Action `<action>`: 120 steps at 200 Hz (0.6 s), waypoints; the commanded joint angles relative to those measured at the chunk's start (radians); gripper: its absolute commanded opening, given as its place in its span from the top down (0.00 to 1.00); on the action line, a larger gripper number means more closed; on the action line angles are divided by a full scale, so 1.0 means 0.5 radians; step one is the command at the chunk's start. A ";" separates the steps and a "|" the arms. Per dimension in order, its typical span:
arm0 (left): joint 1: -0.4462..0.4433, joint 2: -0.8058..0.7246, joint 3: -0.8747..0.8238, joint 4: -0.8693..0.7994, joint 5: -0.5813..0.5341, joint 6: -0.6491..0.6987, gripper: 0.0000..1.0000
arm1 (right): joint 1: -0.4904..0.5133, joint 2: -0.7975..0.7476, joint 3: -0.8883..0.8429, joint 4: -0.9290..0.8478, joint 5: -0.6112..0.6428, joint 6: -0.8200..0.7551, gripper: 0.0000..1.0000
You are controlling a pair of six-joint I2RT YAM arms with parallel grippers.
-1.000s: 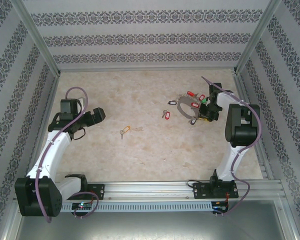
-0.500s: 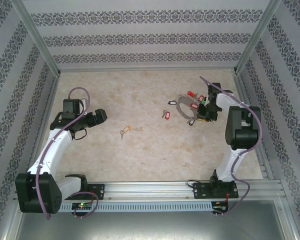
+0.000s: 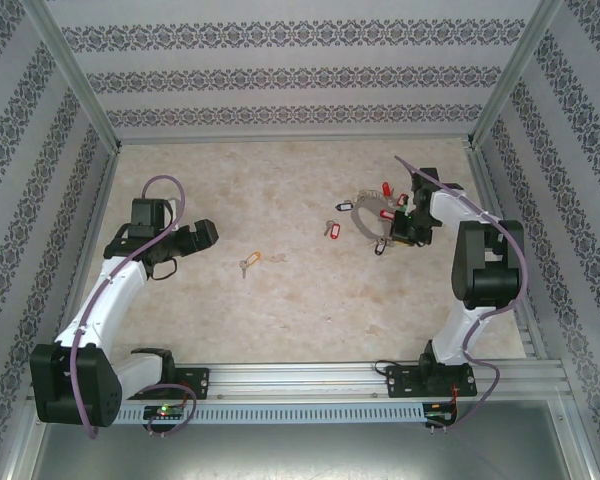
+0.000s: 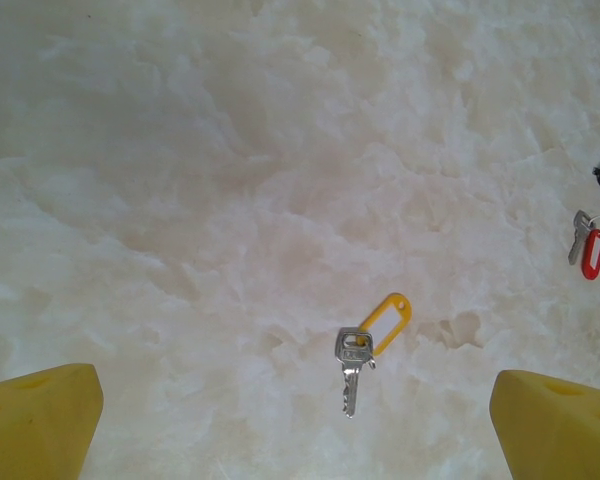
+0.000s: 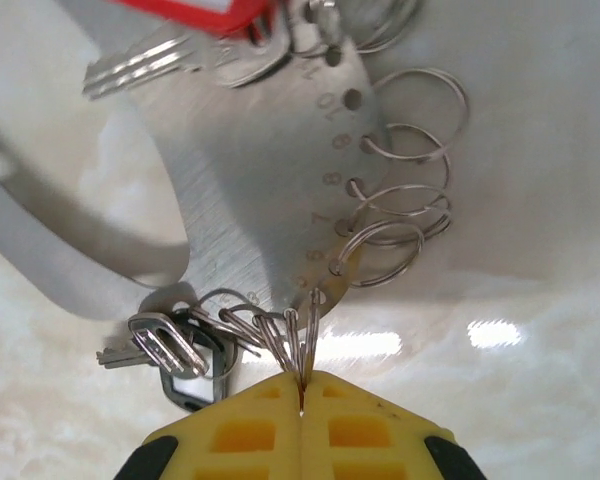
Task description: Put the keys on the keyring
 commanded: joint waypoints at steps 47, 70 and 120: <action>-0.067 0.011 -0.033 0.089 0.214 -0.140 0.00 | 0.642 -0.236 -0.239 -0.425 -0.098 0.026 1.00; -0.101 0.031 0.025 0.054 0.219 -0.117 0.00 | 0.732 -0.326 -0.346 -0.322 -0.251 0.203 0.70; -0.257 0.054 -0.033 0.189 0.217 -0.242 0.00 | 0.711 -0.535 -0.274 -0.179 -0.448 0.378 0.64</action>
